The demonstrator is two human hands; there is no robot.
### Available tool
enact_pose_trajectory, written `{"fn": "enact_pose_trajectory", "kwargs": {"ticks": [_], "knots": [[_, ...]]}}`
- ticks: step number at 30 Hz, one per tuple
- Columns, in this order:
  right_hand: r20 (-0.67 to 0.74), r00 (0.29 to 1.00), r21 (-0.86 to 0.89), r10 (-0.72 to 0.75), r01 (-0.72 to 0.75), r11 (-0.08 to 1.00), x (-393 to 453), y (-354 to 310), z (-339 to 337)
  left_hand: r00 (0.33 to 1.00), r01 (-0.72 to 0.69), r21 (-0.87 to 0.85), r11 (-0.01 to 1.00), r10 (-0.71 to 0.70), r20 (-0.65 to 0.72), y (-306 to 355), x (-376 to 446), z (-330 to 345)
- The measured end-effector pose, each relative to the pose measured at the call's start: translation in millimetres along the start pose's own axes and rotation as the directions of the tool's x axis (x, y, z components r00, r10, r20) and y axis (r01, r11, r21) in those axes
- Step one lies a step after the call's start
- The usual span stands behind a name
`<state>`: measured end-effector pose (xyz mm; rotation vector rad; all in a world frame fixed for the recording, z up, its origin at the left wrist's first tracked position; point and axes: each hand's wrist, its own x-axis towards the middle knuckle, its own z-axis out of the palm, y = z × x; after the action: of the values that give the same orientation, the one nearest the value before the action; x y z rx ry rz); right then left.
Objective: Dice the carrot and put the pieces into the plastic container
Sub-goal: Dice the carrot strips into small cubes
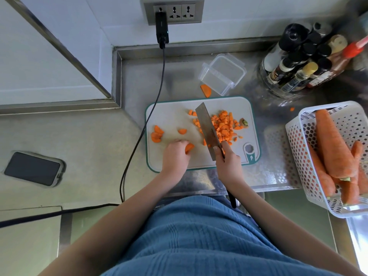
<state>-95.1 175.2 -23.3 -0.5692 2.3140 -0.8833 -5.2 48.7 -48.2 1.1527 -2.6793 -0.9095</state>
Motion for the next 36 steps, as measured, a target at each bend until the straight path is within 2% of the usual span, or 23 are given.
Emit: {"fn": "enact_pose_trajectory", "kwargs": {"ticks": [4, 10, 13, 16, 20, 24, 28, 36], "knots": [[0.008, 1.0, 0.007, -0.007, 0.007, 1.0, -1, -2, 1, 0.989, 0.14, -0.107, 0.984, -0.145, -0.037, 9, -5, 8], [0.007, 1.0, 0.024, -0.011, 0.011, 1.0, -4, -8, 3, 0.948, 0.312, -0.283, 0.907, -0.315, 0.035, 17, -11, 7], [-0.004, 1.0, 0.023, -0.007, 0.007, 1.0, -8, -9, 2, 0.892, 0.441, -0.413, 0.797, -0.441, 0.102, 8, -10, -3], [0.002, 1.0, 0.019, 0.003, -0.003, 1.0, -11, -12, 4, 0.808, 0.561, -0.58, 0.59, -0.543, 0.229, 5, -11, -7], [0.002, 1.0, 0.045, 0.018, -0.018, 0.999, -12, -17, 9, 0.769, 0.6, -0.614, 0.513, -0.582, 0.265, 15, -11, -7], [-0.001, 0.999, 0.078, 0.034, -0.034, 0.996, -14, -25, 15, 0.712, 0.644, -0.66, 0.386, -0.619, 0.332, 20, -11, -10], [-0.001, 1.0, 0.069, 0.025, -0.025, 0.997, -19, -34, 17, 0.742, 0.628, -0.639, 0.444, -0.589, 0.319, 15, -8, -13], [0.013, 0.996, 0.022, 0.09, -0.091, 0.996, -21, -45, 27, 0.691, 0.69, -0.628, 0.361, -0.588, 0.42, 17, 2, -15]]}}
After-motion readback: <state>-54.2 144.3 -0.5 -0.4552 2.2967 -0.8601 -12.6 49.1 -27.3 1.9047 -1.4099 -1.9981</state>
